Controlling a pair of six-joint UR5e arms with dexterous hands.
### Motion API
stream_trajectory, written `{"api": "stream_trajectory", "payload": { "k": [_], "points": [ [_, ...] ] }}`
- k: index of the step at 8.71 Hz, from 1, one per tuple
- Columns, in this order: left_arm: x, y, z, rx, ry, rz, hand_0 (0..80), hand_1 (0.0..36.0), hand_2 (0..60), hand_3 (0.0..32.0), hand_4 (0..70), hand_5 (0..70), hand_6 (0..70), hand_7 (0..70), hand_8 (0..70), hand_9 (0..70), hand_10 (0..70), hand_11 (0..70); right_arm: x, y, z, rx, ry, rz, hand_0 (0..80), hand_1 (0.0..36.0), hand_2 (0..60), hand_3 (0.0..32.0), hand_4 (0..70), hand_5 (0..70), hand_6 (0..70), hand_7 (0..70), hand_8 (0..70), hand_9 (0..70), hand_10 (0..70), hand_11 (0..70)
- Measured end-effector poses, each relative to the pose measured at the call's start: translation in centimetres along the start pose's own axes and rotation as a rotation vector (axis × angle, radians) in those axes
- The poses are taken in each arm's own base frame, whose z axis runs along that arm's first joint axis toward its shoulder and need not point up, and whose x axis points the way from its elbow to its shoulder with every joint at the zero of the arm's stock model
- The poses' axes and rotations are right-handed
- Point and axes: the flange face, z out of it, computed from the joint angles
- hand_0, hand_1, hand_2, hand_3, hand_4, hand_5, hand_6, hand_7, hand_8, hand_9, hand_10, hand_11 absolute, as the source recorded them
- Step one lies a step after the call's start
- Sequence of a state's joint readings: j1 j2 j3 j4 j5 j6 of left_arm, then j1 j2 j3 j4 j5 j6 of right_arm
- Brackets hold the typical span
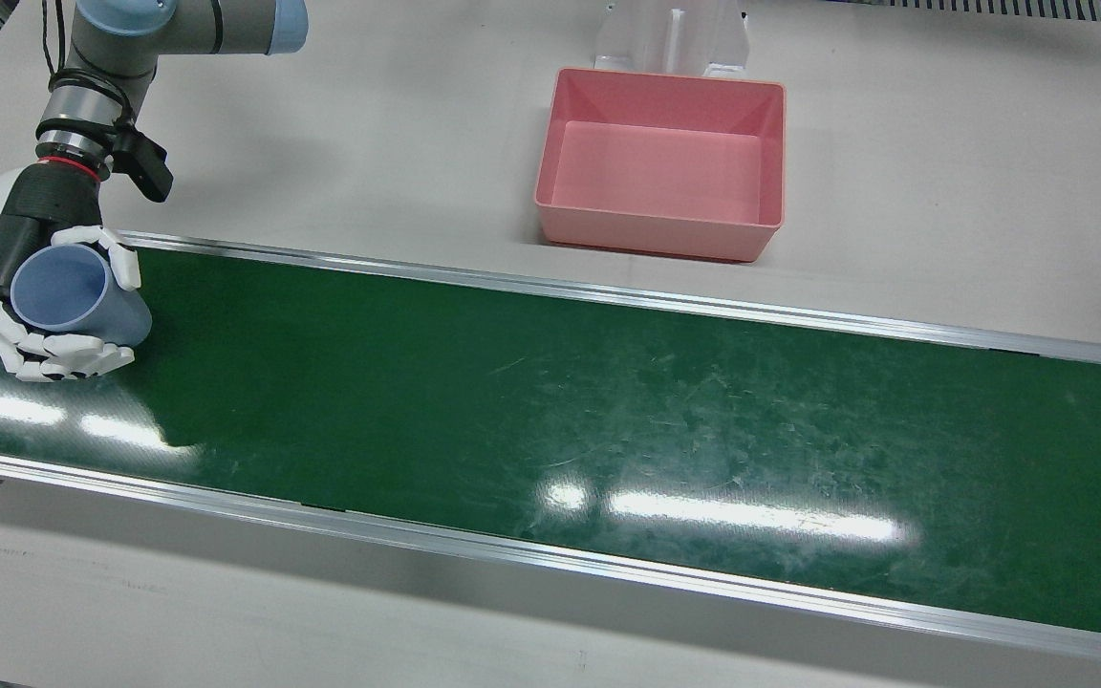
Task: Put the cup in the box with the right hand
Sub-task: 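Lift the blue cup off the belt and carry it toward the robot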
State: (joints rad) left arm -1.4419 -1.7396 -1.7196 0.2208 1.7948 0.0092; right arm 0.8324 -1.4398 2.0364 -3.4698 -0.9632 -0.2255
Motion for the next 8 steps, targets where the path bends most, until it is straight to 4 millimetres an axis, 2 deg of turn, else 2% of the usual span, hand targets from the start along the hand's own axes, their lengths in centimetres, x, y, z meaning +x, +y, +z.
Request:
{"api": "stream_trajectory", "payload": {
  "k": [1,2,3,4,5,8],
  "points": [
    [0.0,0.0,0.0,0.000,-0.001,0.000,0.0,0.0,0.0,0.0,0.0,0.0,0.0,0.0,0.0,0.0,0.0,0.0,3.8,4.1,0.1,-0.060,0.057,0.025,65.0,36.0,60.0,0.0,70.0,28.4,56.0,70.0,70.0,70.0,70.0,70.0],
    [0.0,0.0,0.0,0.000,-0.001,0.000,0.0,0.0,0.0,0.0,0.0,0.0,0.0,0.0,0.0,0.0,0.0,0.0,7.8,8.3,-1.0,-0.125,0.122,0.028,75.3,36.0,60.0,0.0,70.0,28.7,56.2,70.0,70.0,70.0,70.0,70.0],
    [0.0,0.0,0.0,0.000,0.000,0.000,0.0,0.0,0.0,0.0,0.0,0.0,0.0,0.0,0.0,0.0,0.0,0.0,11.4,12.3,-3.2,-0.190,0.185,0.020,80.0,36.0,60.0,0.0,70.0,29.4,56.6,70.0,70.0,70.0,70.0,70.0],
    [0.0,0.1,0.0,-0.001,0.000,0.000,0.0,0.0,0.0,0.0,0.0,0.0,0.0,0.0,0.0,0.0,0.0,0.0,13.8,15.0,-5.4,-0.235,0.233,0.008,76.6,36.0,60.0,0.0,70.0,30.0,56.9,70.0,70.0,70.0,70.0,70.0],
    [0.0,0.1,0.0,-0.001,0.000,0.000,0.0,0.0,0.0,0.0,0.0,0.0,0.0,0.0,0.0,0.0,0.0,0.0,15.3,16.4,-7.1,-0.263,0.273,-0.012,80.0,36.0,60.0,0.0,70.0,30.9,57.4,70.0,70.0,70.0,70.0,70.0],
    [0.0,0.0,0.0,-0.001,0.000,0.000,0.0,0.0,0.0,0.0,0.0,0.0,0.0,0.0,0.0,0.0,0.0,0.0,17.1,18.6,-10.7,-0.337,0.422,-0.202,80.0,36.0,60.0,0.0,70.0,31.3,57.7,70.0,70.0,70.0,70.0,70.0]
  ]
}}
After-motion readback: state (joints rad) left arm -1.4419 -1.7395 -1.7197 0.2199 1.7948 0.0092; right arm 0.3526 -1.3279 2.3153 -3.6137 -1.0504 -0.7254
